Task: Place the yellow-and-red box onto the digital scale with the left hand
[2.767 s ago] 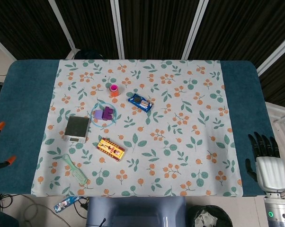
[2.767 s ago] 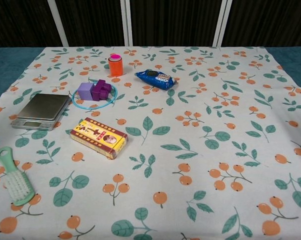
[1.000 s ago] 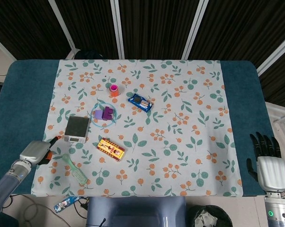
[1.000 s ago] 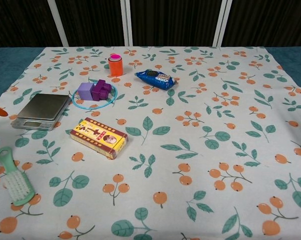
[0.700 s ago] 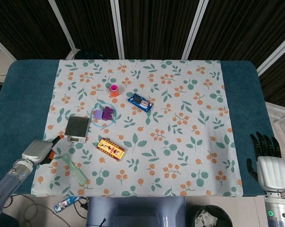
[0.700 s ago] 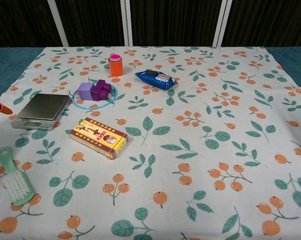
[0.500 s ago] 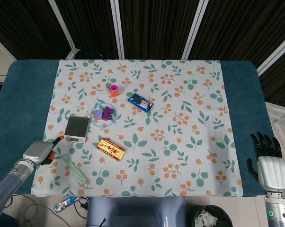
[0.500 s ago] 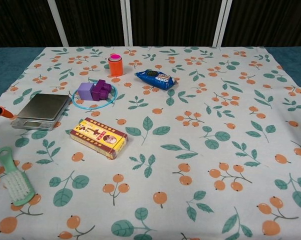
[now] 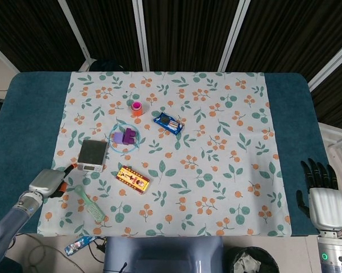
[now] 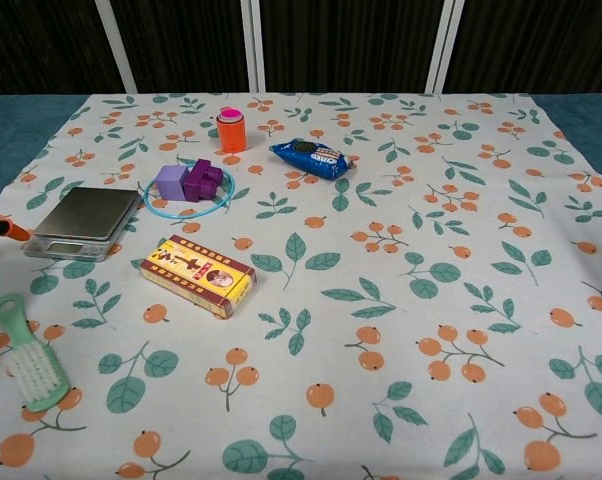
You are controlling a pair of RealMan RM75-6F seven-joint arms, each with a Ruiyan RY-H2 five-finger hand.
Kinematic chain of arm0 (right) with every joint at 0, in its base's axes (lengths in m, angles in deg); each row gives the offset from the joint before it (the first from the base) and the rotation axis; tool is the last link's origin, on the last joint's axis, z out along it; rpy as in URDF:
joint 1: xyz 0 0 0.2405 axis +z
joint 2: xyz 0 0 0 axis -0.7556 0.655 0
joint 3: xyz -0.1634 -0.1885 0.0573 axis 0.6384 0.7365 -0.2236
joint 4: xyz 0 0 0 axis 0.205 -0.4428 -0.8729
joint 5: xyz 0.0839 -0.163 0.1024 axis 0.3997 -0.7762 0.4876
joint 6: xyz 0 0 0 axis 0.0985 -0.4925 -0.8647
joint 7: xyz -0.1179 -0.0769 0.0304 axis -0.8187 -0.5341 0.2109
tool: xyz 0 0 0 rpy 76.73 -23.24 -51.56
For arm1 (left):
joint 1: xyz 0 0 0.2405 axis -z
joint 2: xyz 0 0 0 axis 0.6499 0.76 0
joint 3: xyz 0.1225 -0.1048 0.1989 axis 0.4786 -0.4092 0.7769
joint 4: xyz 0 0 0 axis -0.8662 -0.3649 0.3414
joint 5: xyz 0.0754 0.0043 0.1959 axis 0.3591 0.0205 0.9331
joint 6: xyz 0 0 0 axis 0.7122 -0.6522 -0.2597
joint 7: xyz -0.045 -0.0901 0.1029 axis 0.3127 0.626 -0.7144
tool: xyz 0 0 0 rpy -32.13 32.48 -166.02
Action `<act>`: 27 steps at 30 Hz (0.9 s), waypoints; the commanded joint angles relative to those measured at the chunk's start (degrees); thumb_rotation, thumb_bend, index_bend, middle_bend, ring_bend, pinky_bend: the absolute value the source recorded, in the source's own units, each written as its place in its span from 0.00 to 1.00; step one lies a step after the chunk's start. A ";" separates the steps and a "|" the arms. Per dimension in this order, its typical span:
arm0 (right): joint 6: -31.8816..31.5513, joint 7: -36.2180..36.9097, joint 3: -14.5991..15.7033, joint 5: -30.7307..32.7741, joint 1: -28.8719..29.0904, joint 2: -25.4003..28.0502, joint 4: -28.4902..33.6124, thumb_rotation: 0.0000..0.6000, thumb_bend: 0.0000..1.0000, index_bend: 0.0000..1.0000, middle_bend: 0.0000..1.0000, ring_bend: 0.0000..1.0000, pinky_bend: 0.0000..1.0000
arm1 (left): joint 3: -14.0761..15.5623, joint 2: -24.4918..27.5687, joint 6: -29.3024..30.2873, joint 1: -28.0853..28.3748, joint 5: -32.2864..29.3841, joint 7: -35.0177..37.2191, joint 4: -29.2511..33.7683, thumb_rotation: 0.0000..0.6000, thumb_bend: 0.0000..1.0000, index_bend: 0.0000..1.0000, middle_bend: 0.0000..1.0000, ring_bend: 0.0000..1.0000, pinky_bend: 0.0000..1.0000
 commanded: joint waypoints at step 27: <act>-0.23 0.01 -0.18 0.61 -0.28 -0.09 -0.36 1.00 0.55 0.03 0.07 0.06 0.03 | 0.74 0.07 0.03 0.84 0.56 1.69 -0.21 1.00 0.66 0.00 0.79 0.77 0.81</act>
